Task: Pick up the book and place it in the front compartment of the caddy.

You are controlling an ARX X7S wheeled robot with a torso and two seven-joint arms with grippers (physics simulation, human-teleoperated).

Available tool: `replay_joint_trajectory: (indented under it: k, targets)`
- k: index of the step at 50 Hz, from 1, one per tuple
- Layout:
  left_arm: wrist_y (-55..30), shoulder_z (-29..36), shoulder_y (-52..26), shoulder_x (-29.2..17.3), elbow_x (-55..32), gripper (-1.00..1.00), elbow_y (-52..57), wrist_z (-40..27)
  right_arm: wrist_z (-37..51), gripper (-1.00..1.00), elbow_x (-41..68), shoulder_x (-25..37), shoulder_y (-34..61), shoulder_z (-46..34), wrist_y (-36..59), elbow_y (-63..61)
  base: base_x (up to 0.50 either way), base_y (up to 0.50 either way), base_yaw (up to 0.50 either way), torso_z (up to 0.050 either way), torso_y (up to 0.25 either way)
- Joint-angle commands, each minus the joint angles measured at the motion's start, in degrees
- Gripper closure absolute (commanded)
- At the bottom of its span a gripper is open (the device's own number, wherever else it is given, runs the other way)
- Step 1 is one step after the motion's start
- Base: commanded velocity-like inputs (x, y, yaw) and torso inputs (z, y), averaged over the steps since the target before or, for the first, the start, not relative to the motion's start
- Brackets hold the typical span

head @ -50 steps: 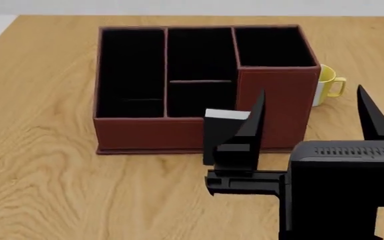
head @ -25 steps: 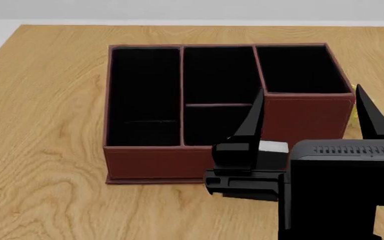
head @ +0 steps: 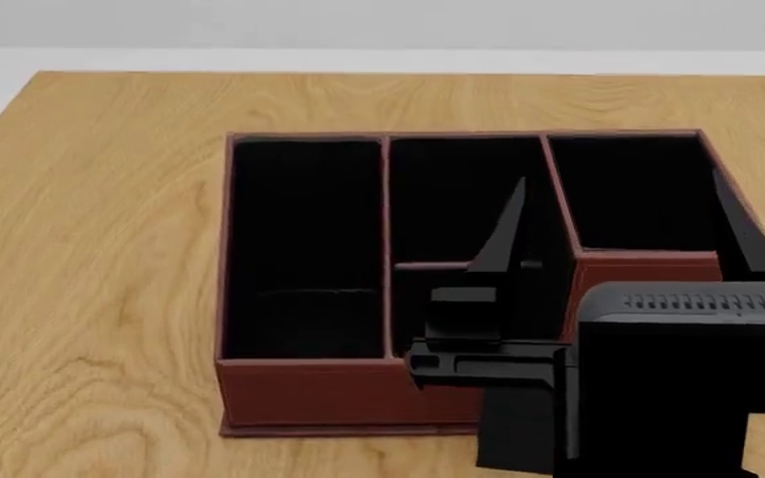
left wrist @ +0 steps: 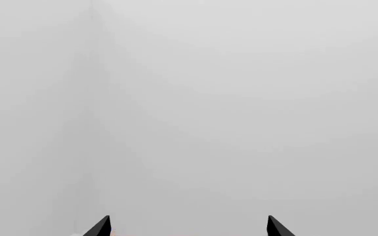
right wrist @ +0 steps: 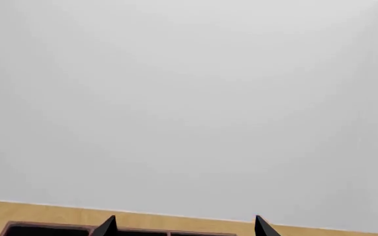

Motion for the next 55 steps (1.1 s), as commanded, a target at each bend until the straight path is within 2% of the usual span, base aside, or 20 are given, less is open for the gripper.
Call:
replay_joint_trajectory:
  k: [1, 29, 40, 46, 47, 53, 55]
  targets:
    - [0.46, 0.36, -0.02, -0.43, -0.07, -1.0, 0.07, -0.33, 0.22, -1.0, 0.45, 0.53, -0.22, 0.18, -0.3, -0.25, 0.27, 0.08, 0.0, 0.0, 0.0]
    - [1.71, 1.28, -0.29, -1.3, -0.08, -1.0, -0.11, -0.91, 0.76, -1.0, 1.99, 0.95, 0.92, 0.02, -0.24, -0.16, 0.27, 0.09, 0.0, 0.0, 0.001]
    - [2.13, 1.77, -0.51, -1.4, -0.03, -1.0, -0.33, -0.85, 1.49, -1.0, 3.17, 0.85, 2.62, 0.25, 0.3, 0.06, 0.0, 0.0, 0.0, 0.0, 0.001]
    - [2.98, 1.47, 0.14, -1.7, -0.26, -1.0, -0.26, -0.76, 1.82, -1.0, 14.99, 1.96, 11.69, 1.67, 5.55, 3.18, 0.0, 0.0, 0.0, 0.0, 0.0]
    - [3.18, 1.42, 0.26, -1.72, -0.29, -1.0, -0.28, -0.64, 2.64, -1.0, 19.17, 3.03, 15.97, 1.28, 8.73, 4.85, 0.0, 0.0, 0.0, 0.0, 0.0]
    - [4.32, 1.15, 0.95, -1.79, -0.47, -1.0, -0.76, 0.09, 1.8, -1.0, 37.98, 5.31, 30.58, 1.02, 14.18, 13.83, 0.0, 0.0, 0.0, 0.0, 0.0]
    - [4.33, 1.48, 0.62, -1.55, -0.41, -1.0, -0.93, 0.3, 2.65, -1.0, 43.65, 5.78, 38.63, -2.26, 18.45, 18.96, 0.0, 0.0, 0.0, 0.0, 0.0]
